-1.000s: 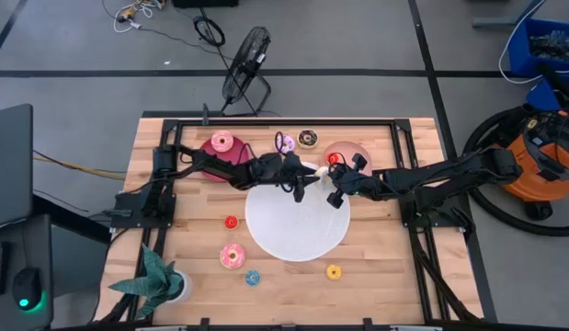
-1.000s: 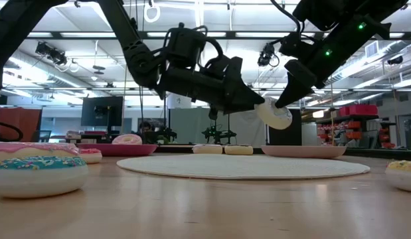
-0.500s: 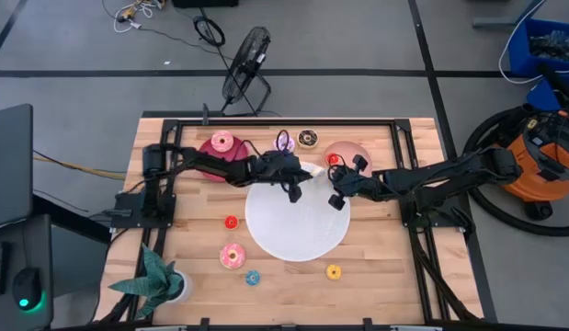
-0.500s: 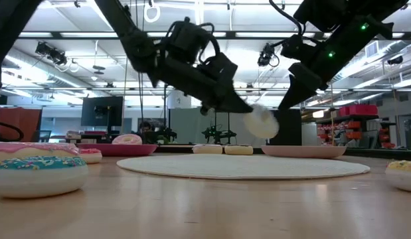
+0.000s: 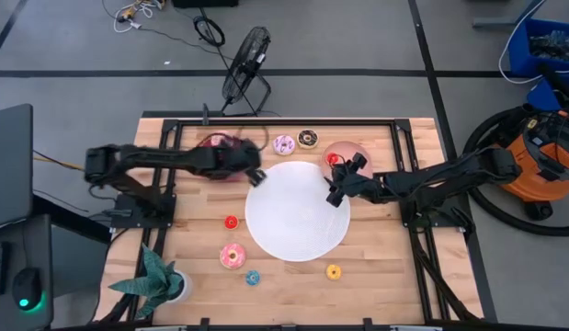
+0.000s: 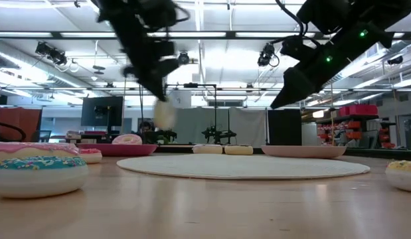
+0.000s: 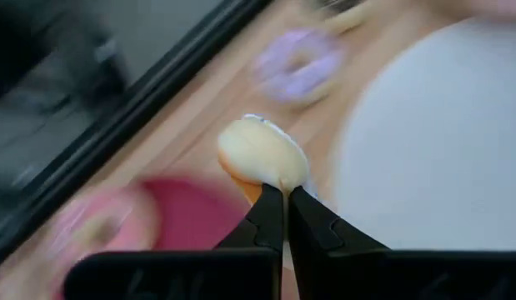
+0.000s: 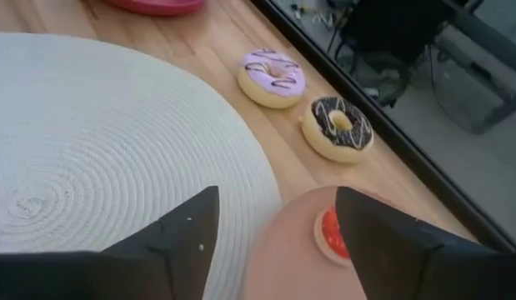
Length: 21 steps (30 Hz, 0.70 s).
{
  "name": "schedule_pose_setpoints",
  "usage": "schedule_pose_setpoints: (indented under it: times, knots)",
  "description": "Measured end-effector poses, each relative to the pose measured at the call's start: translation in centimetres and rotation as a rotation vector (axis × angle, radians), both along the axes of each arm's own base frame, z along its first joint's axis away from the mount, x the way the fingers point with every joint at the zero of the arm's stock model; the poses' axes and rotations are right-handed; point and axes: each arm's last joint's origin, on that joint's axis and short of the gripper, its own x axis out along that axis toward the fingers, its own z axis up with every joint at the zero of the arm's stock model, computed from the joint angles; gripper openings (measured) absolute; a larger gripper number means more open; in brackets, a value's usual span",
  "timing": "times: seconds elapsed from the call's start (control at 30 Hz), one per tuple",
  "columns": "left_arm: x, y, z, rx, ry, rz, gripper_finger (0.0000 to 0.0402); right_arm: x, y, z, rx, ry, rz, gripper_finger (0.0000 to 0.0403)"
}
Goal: Pick & Place donuts
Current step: Put the big blue donut on the dark pink plate
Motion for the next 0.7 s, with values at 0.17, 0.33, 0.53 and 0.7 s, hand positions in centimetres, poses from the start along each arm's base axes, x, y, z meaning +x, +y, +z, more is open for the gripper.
schedule_pose_setpoints:
  times: [0.17,0.33,0.53,0.7]
  knots:
    - [-6.2,0.8,-1.2,-0.048,-0.061,0.222,0.0007,0.0,0.0,0.0,-0.028,0.011,0.029,0.0243]
    - [-10.5,1.6,-3.6,-0.051,-0.182,0.359,0.0007,0.1,0.1,0.0,-0.019,0.015,0.068,0.0232]
    - [-12.6,2.1,-5.6,-0.029,-0.231,0.415,0.0007,0.3,0.1,0.1,-0.034,0.016,0.097,0.0224]
    - [-13.8,2.4,-7.3,-0.037,-0.177,0.456,0.0011,0.3,0.1,0.2,-0.038,0.017,0.100,0.0224]
